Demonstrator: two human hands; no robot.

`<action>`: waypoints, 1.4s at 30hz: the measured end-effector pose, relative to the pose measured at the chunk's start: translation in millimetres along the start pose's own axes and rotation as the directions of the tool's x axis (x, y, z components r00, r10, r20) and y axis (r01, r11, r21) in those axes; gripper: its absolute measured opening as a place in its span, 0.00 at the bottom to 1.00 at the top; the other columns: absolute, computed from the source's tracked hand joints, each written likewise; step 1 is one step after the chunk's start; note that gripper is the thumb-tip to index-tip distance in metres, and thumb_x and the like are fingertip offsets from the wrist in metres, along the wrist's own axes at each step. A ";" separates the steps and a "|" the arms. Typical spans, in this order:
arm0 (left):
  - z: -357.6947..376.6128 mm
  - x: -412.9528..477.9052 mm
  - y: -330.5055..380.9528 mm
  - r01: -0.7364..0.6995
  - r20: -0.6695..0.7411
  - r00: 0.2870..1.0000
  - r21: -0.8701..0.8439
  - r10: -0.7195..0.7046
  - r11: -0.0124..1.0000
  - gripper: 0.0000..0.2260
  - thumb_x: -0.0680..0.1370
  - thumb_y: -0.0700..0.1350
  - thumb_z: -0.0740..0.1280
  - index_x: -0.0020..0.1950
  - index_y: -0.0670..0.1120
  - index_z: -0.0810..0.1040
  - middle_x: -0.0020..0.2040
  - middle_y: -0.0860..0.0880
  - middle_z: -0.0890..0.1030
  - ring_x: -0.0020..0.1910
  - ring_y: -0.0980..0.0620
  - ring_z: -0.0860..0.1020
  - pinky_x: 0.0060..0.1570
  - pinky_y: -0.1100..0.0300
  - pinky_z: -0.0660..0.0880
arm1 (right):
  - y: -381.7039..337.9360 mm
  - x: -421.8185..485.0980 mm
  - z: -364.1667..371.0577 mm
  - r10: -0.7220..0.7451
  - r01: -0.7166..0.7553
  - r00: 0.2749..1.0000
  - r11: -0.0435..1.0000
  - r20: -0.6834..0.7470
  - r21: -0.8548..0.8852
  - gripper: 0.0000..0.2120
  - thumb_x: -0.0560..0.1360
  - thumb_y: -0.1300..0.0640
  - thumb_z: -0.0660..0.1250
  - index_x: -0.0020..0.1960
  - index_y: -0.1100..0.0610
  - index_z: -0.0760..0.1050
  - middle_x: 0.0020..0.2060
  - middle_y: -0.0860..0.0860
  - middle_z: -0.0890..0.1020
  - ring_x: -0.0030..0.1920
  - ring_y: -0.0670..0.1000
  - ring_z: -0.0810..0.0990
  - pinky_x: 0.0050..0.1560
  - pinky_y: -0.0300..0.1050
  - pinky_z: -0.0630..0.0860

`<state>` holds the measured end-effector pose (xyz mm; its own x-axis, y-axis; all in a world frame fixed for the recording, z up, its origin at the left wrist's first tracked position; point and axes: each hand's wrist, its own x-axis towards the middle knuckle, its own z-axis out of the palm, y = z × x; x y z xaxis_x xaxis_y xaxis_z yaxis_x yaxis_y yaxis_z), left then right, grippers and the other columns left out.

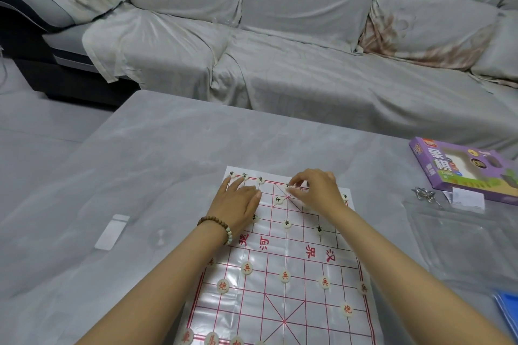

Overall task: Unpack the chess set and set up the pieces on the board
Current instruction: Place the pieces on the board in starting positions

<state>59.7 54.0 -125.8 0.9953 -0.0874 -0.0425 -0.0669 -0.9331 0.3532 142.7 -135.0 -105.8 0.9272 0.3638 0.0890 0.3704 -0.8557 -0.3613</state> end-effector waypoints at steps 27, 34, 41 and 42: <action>-11.3 75.0 -22.2 0.059 -0.078 0.996 0.090 -0.052 0.994 0.15 0.73 0.60 0.66 0.57 0.58 0.76 0.75 0.53 0.58 0.75 0.48 0.47 0.72 0.50 0.37 | -3.8 17.7 24.2 -0.199 0.205 0.977 0.976 0.080 -0.071 0.13 0.70 0.42 0.70 0.50 0.47 0.80 0.48 0.45 0.77 0.54 0.48 0.69 0.57 0.42 0.57; -8.8 75.5 -21.6 -0.009 -0.085 0.996 0.060 0.014 0.998 0.14 0.73 0.59 0.66 0.56 0.56 0.77 0.71 0.54 0.67 0.74 0.51 0.54 0.73 0.53 0.43 | 1.3 21.1 28.3 -0.150 0.152 0.987 0.988 0.049 -0.034 0.16 0.71 0.42 0.69 0.57 0.47 0.78 0.56 0.44 0.78 0.61 0.47 0.70 0.63 0.43 0.56; -7.0 75.3 -22.8 0.013 -0.090 0.996 0.074 -0.006 0.997 0.12 0.74 0.59 0.66 0.54 0.56 0.78 0.69 0.56 0.70 0.74 0.53 0.55 0.72 0.54 0.42 | 1.7 28.9 31.1 -0.133 0.132 0.989 0.991 0.057 0.025 0.09 0.72 0.45 0.70 0.50 0.47 0.80 0.53 0.45 0.80 0.59 0.47 0.73 0.63 0.42 0.56; -7.0 75.6 -23.1 0.012 -0.087 0.996 0.073 -0.006 0.997 0.13 0.73 0.59 0.66 0.54 0.56 0.78 0.68 0.56 0.70 0.74 0.53 0.55 0.72 0.54 0.42 | 1.8 30.2 31.8 -0.125 0.124 0.991 0.992 0.051 0.029 0.09 0.72 0.46 0.70 0.50 0.47 0.81 0.52 0.44 0.80 0.58 0.47 0.73 0.63 0.42 0.56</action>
<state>137.0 71.4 -130.6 0.9980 -0.0515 0.0367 -0.0598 -0.9571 0.2836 169.5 -113.9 -133.3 0.8696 0.4862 0.0864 0.4805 -0.7929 -0.3746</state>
